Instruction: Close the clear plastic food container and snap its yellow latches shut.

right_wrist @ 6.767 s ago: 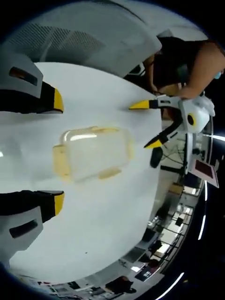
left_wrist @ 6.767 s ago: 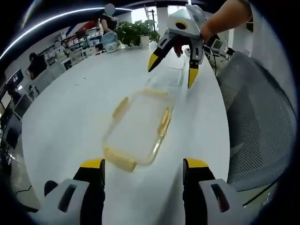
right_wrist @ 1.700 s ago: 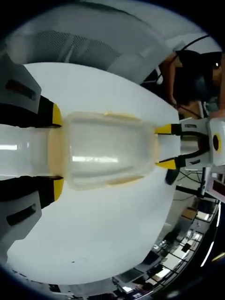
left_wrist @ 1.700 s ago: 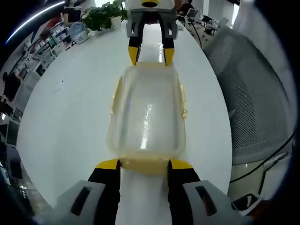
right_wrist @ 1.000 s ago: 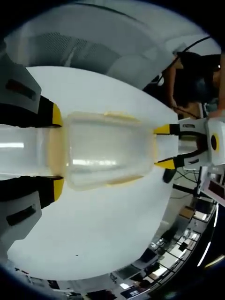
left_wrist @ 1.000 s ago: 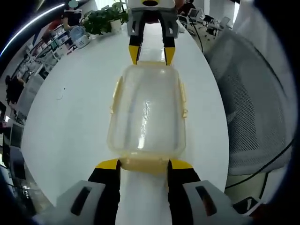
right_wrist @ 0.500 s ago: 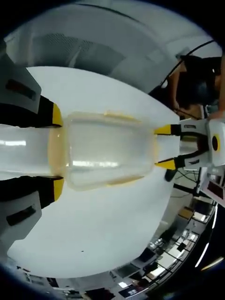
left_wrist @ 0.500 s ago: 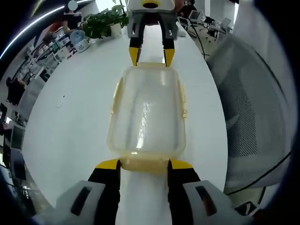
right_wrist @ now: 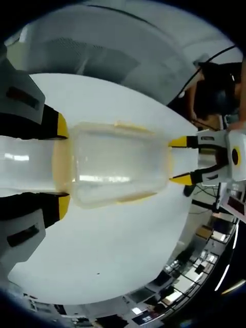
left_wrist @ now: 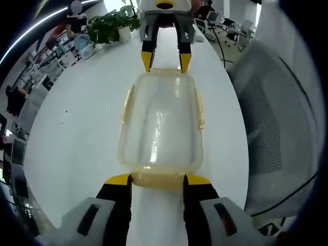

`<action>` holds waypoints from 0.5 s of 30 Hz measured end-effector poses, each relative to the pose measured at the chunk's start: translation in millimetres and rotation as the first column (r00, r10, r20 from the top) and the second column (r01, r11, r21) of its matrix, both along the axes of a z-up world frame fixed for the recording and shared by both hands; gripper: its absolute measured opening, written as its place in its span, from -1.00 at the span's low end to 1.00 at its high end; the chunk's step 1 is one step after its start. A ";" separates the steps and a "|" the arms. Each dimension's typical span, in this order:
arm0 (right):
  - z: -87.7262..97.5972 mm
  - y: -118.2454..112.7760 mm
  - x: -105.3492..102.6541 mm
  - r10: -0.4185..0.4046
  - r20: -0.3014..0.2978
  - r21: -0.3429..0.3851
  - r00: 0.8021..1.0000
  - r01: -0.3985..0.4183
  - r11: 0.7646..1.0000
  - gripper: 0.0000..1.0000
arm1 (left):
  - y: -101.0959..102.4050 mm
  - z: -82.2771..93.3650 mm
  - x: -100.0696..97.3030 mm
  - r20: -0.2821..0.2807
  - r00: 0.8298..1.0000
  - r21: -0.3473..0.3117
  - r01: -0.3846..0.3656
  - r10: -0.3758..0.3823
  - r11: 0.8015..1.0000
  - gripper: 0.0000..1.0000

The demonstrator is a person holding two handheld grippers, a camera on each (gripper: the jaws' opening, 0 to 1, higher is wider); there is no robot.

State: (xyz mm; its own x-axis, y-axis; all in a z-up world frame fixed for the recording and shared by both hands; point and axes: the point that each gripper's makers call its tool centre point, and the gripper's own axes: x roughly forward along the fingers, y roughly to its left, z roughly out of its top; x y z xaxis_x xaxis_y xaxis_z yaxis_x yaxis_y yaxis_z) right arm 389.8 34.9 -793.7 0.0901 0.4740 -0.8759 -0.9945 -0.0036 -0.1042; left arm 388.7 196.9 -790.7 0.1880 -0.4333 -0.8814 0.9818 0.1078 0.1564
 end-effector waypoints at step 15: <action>-1.4 -30.8 1.4 0.003 -0.005 0.002 1.000 -0.003 1.000 -0.23 | -30.8 -0.6 0.3 0.001 1.000 -0.008 -0.010 0.010 1.000 -0.22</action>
State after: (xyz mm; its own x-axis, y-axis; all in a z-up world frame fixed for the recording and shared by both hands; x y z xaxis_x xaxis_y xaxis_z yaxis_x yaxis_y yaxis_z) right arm 391.2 4.1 -795.1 0.0839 0.4758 -0.8756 -0.9951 -0.0066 -0.0990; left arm 389.0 166.1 -791.3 0.1928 -0.4389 -0.8776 0.9806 0.1187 0.1561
